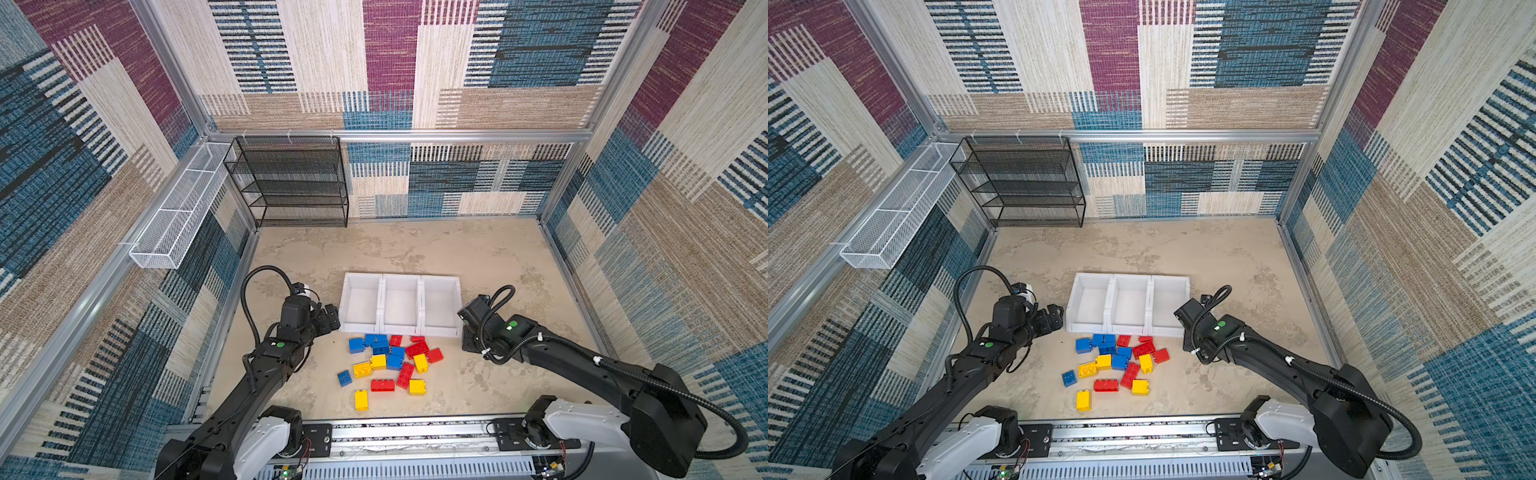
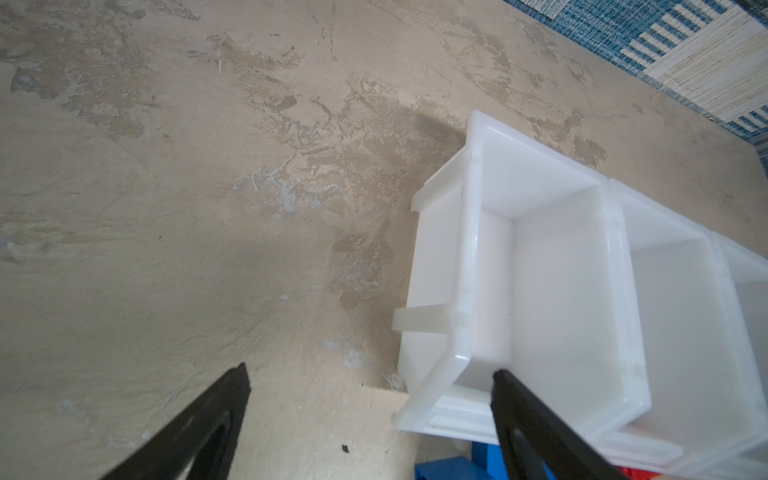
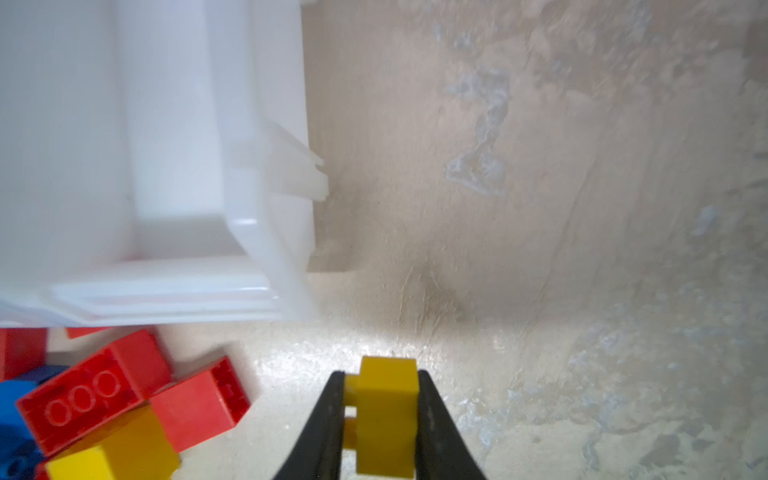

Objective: Sort the legos into containers by color
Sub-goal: 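Grasp the small yellow brick with the right gripper while the left gripper nears the bin, then drop the yellow brick into the compartment farthest along with the right gripper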

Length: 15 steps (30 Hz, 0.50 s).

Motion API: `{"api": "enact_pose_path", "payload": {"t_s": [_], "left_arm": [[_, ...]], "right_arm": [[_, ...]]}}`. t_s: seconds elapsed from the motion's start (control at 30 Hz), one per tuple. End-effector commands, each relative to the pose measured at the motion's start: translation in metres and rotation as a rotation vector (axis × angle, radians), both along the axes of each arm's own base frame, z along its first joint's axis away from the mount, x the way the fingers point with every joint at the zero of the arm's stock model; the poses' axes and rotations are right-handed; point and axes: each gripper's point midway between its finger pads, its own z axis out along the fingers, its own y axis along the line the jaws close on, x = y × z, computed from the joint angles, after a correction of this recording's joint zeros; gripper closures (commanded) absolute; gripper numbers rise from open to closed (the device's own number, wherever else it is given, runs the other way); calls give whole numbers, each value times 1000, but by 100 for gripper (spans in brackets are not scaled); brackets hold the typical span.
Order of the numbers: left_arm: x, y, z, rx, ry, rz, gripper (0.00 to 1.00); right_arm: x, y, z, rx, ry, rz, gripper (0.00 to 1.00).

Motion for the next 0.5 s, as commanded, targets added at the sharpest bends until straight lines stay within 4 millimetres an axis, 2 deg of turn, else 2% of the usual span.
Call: {"api": "enact_pose_path", "payload": {"t_s": [0.0,0.1,0.23,0.33,0.47], "left_arm": [[-2,2,-2,-2,12,18,6],[-1,1,-2,-7,15,15,6],[-2,-1,-4,-20,21,11,7],[-3,-4,-5,-32,28,-1,8],[-8,-6,-6,-33,57,-15,10]], "right_arm": [[12,-2,27,-19,-67,-7,78],[34,16,55,8,-144,37,77],[68,45,73,33,-218,106,78],[90,66,71,29,-232,148,77],[106,88,49,44,-200,198,77]]}}
